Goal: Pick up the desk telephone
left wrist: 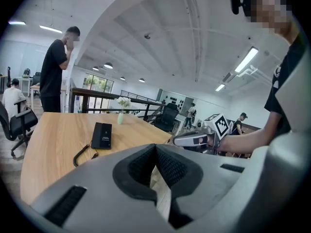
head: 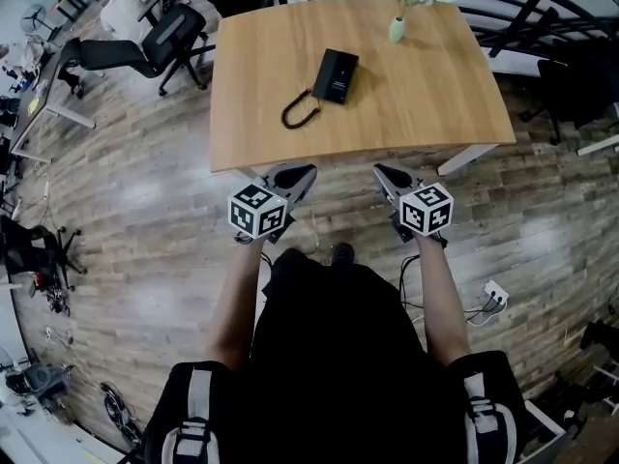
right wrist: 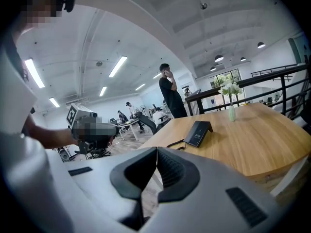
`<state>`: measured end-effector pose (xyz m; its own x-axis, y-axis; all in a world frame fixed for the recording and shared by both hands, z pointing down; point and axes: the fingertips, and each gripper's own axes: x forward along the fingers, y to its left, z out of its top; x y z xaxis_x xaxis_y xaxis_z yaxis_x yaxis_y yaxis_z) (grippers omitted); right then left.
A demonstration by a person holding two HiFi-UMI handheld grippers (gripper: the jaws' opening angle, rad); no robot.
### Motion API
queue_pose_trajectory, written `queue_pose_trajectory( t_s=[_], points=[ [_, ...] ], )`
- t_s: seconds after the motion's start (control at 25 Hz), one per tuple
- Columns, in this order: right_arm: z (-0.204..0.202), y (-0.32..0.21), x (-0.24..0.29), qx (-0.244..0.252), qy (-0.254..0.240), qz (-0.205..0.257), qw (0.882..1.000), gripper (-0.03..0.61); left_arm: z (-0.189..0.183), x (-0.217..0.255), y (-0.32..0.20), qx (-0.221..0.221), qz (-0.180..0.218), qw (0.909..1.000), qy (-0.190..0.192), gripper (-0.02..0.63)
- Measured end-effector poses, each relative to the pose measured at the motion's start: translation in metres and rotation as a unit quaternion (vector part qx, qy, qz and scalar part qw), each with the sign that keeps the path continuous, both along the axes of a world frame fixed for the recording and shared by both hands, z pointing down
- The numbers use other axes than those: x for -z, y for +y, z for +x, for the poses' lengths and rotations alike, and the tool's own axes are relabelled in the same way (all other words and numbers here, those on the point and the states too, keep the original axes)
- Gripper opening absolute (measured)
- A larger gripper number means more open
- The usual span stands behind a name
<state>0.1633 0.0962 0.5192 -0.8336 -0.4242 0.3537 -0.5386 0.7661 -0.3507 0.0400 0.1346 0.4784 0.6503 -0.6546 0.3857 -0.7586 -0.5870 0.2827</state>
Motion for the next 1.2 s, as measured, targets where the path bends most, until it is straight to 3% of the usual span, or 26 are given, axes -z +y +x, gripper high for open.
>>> queue_pose_trajectory(
  t_s=[1.2],
  points=[
    [-0.007,-0.015,-0.004,-0.010,0.037,-0.001,0.999,0.023,-0.007,-0.005,-0.034,-0.025,0.001,0.9994,0.023,0.021]
  ],
)
